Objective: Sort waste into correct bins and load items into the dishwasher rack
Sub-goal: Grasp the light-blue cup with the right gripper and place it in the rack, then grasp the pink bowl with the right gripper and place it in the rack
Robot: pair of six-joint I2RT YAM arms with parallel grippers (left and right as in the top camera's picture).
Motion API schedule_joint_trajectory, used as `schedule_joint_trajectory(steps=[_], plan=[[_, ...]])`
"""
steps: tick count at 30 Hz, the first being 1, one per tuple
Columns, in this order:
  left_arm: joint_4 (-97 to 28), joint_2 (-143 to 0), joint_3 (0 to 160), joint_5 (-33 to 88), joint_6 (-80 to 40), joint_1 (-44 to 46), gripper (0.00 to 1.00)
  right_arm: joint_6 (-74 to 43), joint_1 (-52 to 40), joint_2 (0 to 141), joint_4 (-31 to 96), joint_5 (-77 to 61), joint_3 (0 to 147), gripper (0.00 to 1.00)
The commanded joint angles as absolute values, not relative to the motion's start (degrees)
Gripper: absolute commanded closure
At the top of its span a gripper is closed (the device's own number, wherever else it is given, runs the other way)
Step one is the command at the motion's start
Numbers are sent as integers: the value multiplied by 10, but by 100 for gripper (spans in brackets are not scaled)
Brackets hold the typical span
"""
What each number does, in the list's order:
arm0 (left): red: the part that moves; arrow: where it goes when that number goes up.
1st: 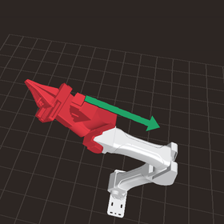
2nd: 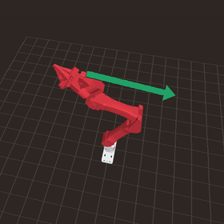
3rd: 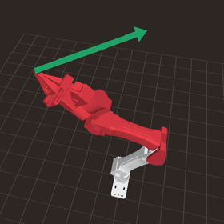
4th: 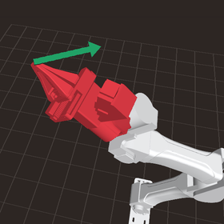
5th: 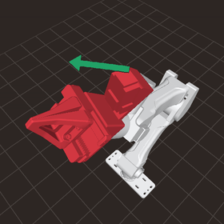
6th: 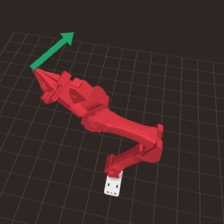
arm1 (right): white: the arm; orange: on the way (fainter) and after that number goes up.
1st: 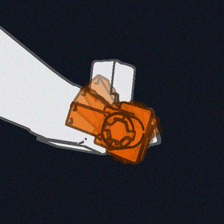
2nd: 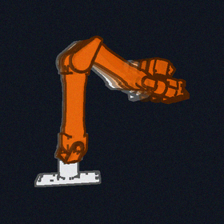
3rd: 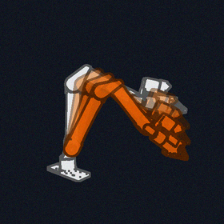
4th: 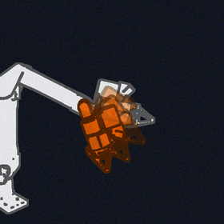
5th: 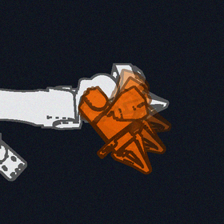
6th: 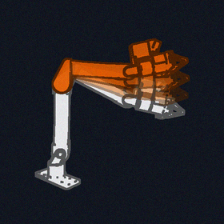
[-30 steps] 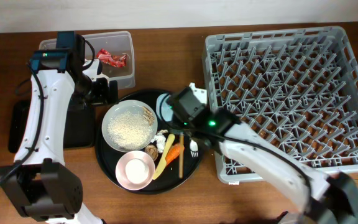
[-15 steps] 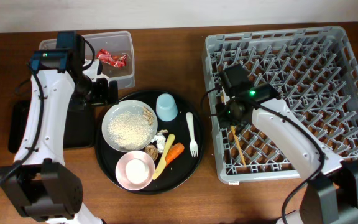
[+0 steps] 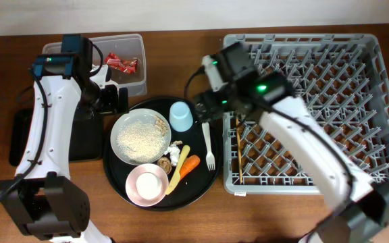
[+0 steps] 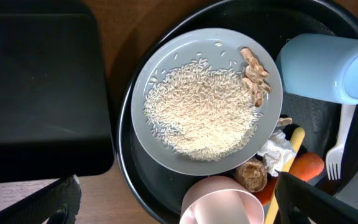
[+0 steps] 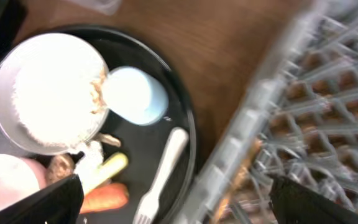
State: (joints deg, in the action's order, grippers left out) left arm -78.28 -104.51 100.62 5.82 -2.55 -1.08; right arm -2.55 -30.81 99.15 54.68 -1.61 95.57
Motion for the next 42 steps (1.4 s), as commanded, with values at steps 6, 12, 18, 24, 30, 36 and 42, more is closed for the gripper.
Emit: schedule_joint_trajectory(steps=[6,12,18,24,30,36,42], plan=[[-781,-1047,1006,62,-17,-13,1,-51,-384,1157,417,9,958,2],[-772,-1047,1006,-8,-55,-70,1,-65,-382,1202,366,13,958,2],[-770,-1047,1006,33,-56,-161,1,-80,-381,1223,366,39,957,9],[-772,-1047,1006,33,-56,-161,1,-91,-378,1223,368,39,958,37],[-770,-1047,1006,33,-56,-161,1,-88,-375,1108,460,89,998,42],[-770,-1047,1006,39,-56,-161,1,-92,-189,948,649,88,1066,42],[-773,-1047,1006,39,-56,-161,1,-79,183,979,688,72,1054,43]])
